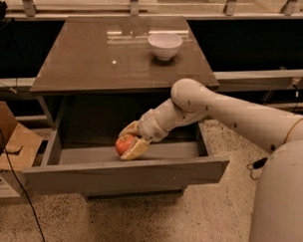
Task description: Place apple into top drawer
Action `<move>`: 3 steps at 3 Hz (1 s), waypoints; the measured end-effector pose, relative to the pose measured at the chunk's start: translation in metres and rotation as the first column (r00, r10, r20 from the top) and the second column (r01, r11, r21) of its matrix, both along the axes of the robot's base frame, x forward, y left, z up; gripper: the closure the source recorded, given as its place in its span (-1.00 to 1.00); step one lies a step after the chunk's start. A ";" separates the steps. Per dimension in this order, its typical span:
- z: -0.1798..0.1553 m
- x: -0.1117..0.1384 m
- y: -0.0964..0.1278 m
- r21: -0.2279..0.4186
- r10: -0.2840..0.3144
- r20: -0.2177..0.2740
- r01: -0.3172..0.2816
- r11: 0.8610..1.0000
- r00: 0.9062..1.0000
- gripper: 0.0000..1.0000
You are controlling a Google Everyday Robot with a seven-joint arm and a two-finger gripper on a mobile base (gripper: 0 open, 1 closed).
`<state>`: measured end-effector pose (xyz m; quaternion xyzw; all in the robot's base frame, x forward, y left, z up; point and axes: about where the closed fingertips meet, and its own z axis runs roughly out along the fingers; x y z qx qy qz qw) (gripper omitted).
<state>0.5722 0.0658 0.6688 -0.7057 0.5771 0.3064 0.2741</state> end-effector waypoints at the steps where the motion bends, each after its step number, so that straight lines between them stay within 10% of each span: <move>1: 0.002 0.000 0.000 0.000 0.000 0.000 0.000 1.000 1.000 1.00; 3: -0.005 0.002 -0.004 0.013 -0.019 -0.012 0.019 1.000 1.000 0.06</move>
Offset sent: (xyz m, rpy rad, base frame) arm 0.0045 -0.0293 -0.0730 0.0629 0.0892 -0.0870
